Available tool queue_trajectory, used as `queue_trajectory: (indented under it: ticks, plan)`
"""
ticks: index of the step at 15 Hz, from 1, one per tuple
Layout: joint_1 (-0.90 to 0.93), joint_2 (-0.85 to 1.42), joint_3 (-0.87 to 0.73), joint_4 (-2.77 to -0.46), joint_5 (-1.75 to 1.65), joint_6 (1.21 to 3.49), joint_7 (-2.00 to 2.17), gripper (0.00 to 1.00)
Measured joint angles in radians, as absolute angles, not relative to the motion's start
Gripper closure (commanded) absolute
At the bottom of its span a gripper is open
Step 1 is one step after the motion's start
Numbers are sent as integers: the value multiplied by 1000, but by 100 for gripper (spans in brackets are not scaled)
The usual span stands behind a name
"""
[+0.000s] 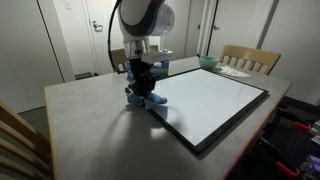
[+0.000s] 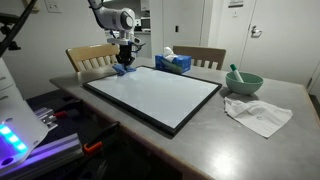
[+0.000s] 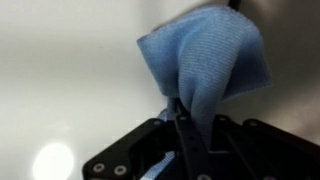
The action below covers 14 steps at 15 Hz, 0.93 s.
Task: Wipe the whiteboard with the blue towel
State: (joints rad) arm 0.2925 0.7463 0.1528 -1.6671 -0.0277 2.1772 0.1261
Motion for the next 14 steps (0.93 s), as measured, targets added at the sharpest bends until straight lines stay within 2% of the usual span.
queue_trajectory:
  ticks: [8,14]
  plan:
    - [323,742,131,-1671,-48,2201,209,96]
    - [353,681,107,-1793,-73,2339,301,96]
